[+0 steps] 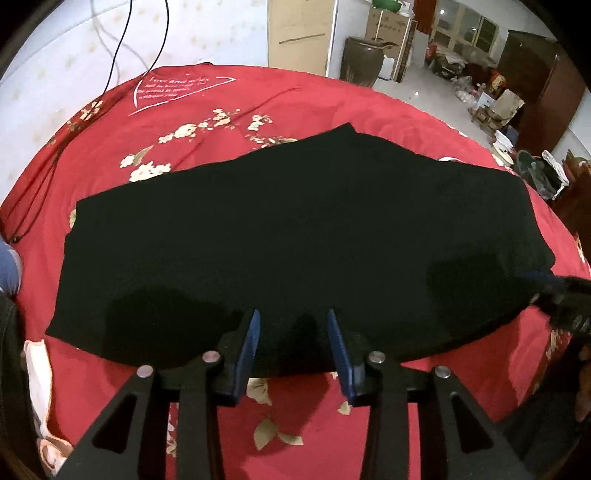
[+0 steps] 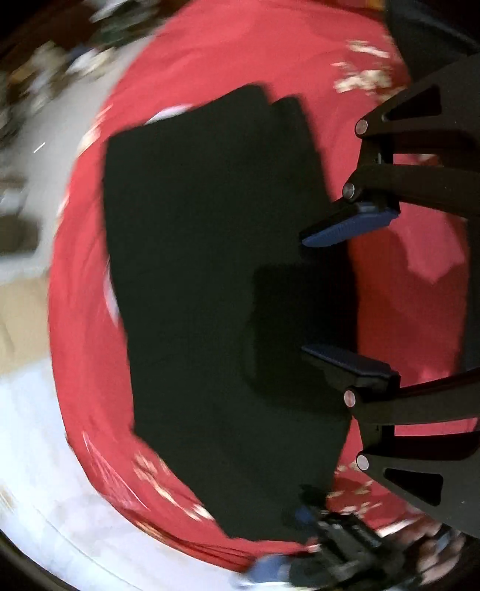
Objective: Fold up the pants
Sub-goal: 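Withdraw both grippers from the folded black pants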
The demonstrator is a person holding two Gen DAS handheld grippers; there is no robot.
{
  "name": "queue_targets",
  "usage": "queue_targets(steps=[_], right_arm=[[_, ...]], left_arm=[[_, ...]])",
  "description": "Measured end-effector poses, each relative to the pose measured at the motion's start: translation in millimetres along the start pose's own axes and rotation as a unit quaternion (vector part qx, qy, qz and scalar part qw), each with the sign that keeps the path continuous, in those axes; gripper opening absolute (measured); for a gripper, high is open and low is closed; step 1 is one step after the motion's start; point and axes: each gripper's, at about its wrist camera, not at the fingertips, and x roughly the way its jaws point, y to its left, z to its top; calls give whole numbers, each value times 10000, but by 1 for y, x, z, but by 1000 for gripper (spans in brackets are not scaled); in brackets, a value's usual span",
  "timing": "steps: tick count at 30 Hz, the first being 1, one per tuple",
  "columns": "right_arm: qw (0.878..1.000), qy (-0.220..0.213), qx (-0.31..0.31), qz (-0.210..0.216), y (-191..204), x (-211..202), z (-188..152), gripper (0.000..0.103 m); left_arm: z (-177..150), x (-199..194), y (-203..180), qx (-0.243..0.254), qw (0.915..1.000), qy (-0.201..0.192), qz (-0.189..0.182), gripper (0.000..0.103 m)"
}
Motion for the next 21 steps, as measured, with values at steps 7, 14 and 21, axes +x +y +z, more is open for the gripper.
queue_targets(steps=[7, 14, 21], right_arm=[[9964, 419, -700, -211, 31, 27, -13, 56], [9965, 367, -694, -278, 35, 32, -13, 62], [9991, 34, -414, -88, 33, 11, -12, 64]], left_arm=[[-9, 13, -9, 156, 9990, 348, 222, 44], [-4, 13, 1, -116, 9995, 280, 0, 45], [-9, -12, 16, -380, 9989, -66, 266, 45]])
